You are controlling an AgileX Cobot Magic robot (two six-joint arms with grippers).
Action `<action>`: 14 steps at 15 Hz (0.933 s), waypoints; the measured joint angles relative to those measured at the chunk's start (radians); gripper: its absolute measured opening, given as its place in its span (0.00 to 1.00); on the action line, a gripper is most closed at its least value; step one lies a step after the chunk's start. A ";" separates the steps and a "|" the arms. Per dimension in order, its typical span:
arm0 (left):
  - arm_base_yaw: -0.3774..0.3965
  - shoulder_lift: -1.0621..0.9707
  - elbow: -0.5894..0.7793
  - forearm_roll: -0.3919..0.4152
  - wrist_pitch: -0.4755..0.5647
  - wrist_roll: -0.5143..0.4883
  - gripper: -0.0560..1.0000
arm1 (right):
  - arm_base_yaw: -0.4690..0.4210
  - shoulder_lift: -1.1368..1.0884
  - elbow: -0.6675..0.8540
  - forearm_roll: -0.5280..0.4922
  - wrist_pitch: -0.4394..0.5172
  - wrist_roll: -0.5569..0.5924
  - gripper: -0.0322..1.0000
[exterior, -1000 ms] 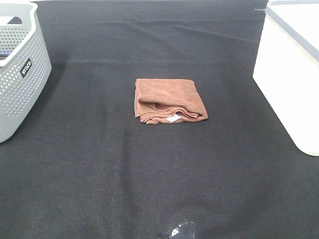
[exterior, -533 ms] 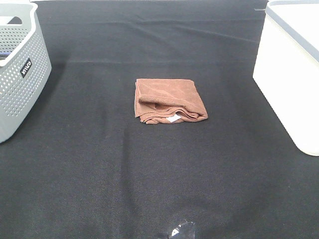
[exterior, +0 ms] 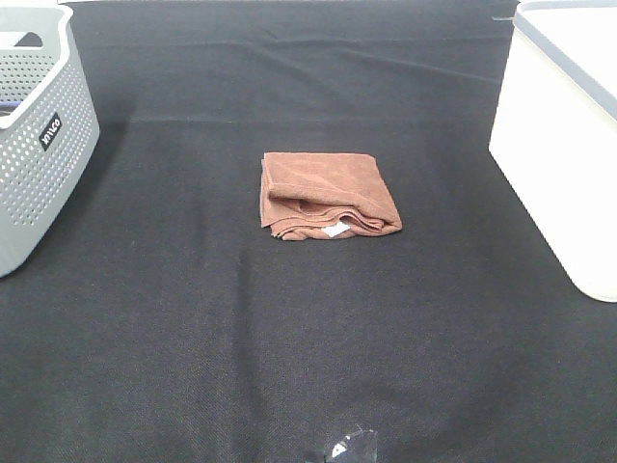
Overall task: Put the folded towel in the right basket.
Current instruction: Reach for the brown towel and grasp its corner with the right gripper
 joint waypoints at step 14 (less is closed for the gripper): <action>0.000 0.000 0.000 0.000 0.000 0.000 0.99 | 0.000 0.001 0.000 -0.025 0.000 0.000 0.98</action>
